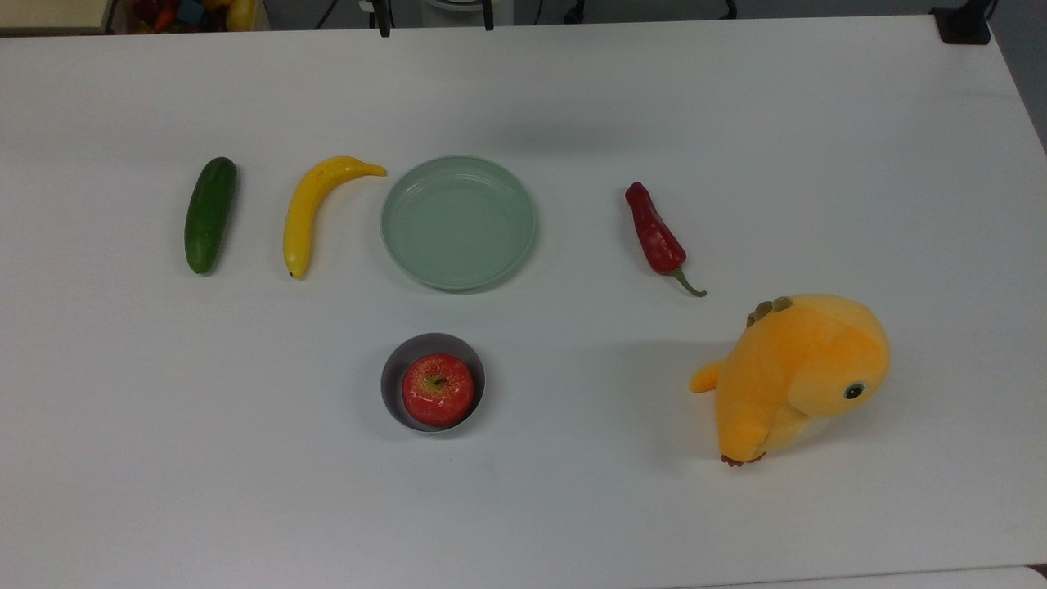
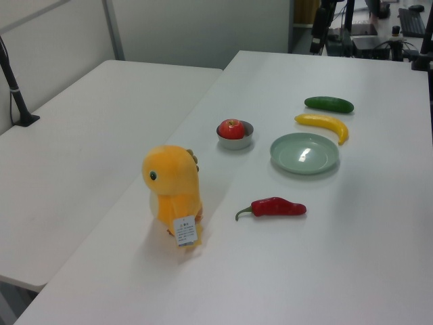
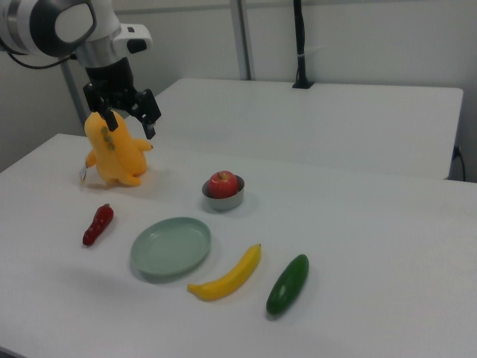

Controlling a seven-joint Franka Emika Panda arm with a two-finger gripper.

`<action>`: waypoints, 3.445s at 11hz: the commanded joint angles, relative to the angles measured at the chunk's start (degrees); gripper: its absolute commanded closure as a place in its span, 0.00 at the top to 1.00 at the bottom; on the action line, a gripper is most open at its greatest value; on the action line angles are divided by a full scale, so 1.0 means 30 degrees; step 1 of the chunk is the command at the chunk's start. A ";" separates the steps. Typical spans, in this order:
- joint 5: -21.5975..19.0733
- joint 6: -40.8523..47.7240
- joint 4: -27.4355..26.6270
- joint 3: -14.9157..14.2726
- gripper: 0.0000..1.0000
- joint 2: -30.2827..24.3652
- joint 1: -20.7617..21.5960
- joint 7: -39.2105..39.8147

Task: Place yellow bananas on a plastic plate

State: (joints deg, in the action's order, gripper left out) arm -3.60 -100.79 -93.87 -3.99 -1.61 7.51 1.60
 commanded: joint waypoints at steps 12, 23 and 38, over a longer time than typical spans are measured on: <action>-0.0177 0.1162 -0.0352 -0.0281 1.00 -0.0373 -0.0101 0.0374; -0.0029 -0.1968 -0.0729 -0.3707 1.00 0.3049 -0.2003 0.5795; -0.0089 -0.8502 -0.4540 -0.3768 0.99 0.7214 -0.2621 0.5444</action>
State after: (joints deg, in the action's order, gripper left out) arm -3.61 -123.91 -105.66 -15.14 19.87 -0.76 17.93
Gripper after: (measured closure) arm 0.004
